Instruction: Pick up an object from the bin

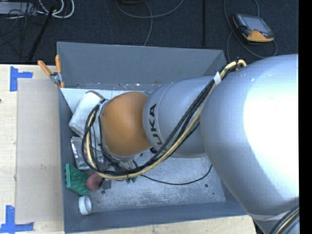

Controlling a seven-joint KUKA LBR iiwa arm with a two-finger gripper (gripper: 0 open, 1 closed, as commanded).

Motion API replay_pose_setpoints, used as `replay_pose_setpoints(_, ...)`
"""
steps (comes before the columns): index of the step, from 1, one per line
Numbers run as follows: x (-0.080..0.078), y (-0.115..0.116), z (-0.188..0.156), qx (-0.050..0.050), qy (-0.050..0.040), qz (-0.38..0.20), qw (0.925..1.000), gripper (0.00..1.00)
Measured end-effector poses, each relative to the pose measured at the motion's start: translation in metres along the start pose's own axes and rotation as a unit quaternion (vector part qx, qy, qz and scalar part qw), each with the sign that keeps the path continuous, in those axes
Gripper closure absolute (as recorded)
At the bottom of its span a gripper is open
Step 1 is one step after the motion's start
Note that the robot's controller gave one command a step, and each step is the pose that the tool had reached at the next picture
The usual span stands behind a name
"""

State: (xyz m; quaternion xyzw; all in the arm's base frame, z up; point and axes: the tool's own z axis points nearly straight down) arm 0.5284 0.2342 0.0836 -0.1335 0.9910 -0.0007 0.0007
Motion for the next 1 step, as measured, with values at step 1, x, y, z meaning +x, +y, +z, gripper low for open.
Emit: replay_pose_setpoints(1, -0.0126, -0.0087, -0.1794, -0.001, -0.0043, 0.002, 1.0, 1.0)
